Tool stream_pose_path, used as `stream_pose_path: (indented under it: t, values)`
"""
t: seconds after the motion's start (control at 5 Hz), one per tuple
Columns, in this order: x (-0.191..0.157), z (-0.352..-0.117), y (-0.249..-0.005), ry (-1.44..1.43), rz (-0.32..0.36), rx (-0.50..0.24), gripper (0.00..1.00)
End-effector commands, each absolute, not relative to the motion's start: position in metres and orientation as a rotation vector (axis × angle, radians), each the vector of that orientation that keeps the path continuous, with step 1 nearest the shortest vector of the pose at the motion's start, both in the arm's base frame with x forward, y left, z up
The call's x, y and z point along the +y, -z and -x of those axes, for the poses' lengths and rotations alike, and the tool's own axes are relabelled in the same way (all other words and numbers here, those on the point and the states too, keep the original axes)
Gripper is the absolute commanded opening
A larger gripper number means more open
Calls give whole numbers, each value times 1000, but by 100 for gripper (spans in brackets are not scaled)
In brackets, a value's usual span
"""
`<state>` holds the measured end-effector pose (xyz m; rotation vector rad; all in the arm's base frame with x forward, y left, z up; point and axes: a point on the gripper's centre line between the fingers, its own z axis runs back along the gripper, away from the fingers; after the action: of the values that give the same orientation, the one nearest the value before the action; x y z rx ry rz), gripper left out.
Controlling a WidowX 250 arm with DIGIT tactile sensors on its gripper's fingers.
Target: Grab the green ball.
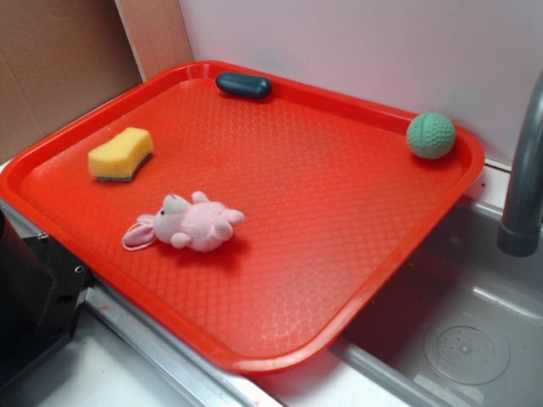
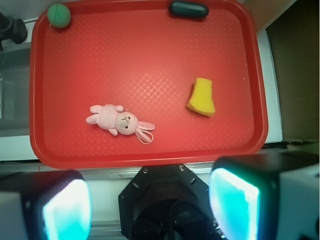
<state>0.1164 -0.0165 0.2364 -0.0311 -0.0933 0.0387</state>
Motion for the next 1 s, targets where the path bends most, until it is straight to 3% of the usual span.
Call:
stream_pose_path:
  t: [0.0,0.4,0.6,0.8]
  values:
    - [-17,-116,-236,-39,31,-93,100]
    - [-46,-128,-213,-96,-16,-180,100]
    - [-63,-152,-191,-152,-23,-254,100]
    - [-70,-199,-160,-193,0,-315,100]
